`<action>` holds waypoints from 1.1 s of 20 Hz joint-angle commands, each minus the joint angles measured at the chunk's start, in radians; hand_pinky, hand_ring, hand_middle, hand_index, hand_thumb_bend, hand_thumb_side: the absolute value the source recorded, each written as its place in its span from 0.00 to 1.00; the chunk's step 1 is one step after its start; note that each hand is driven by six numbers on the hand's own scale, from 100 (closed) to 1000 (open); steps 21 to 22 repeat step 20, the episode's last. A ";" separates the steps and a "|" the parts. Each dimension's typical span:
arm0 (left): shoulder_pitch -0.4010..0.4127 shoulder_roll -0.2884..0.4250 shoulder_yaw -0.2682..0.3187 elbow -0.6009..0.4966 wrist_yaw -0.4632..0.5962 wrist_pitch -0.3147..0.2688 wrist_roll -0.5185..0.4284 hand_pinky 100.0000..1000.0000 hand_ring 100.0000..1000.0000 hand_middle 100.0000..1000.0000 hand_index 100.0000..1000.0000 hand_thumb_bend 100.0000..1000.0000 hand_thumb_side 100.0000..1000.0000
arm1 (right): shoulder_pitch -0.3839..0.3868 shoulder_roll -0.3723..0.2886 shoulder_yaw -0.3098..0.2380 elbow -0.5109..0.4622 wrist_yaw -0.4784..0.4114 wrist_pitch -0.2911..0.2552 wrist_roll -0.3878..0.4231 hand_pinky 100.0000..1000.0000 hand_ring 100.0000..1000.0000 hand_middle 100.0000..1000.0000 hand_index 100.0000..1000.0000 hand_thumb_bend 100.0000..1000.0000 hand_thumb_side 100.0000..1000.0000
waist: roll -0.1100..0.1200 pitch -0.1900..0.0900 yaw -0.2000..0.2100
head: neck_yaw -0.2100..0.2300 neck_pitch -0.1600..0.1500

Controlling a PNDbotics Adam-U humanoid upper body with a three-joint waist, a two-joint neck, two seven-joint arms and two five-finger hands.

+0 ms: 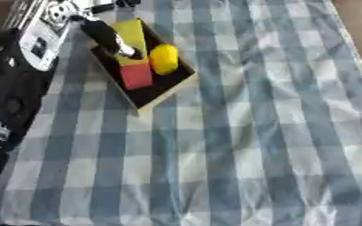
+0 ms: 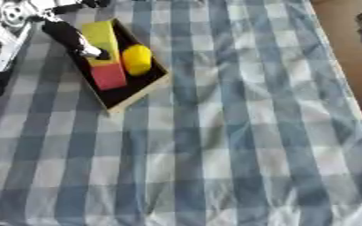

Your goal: Pick up objects on the table and place them in the box.

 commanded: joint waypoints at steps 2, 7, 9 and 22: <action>-0.030 0.031 0.019 -0.064 0.015 0.002 0.015 0.97 0.98 0.90 0.98 0.53 0.27 | -0.008 -0.020 -0.013 -0.002 0.004 -0.002 -0.001 0.95 0.88 0.77 0.78 0.00 0.45 | 0.012 -0.029 0.000 | -0.003 -0.006; -0.053 0.059 0.086 -0.181 0.089 0.015 0.075 0.89 0.90 0.81 0.84 0.06 0.16 | -0.003 -0.021 -0.023 -0.005 -0.001 -0.002 -0.013 0.95 0.88 0.77 0.78 0.00 0.45 | 0.008 -0.031 0.005 | -0.009 0.002; -0.078 0.081 0.133 -0.231 0.119 0.040 0.105 0.85 0.84 0.77 0.78 0.00 0.19 | 0.000 -0.022 -0.031 -0.009 -0.005 -0.004 -0.021 0.95 0.88 0.77 0.78 0.00 0.45 | 0.005 -0.034 0.010 | -0.012 0.005; 0.084 0.288 0.400 -0.511 0.292 0.023 0.278 0.80 0.77 0.72 0.77 0.00 0.29 | 0.053 -0.038 -0.088 -0.050 -0.039 -0.023 -0.101 0.95 0.88 0.77 0.79 0.00 0.48 | -0.010 -0.046 0.040 | -0.050 0.006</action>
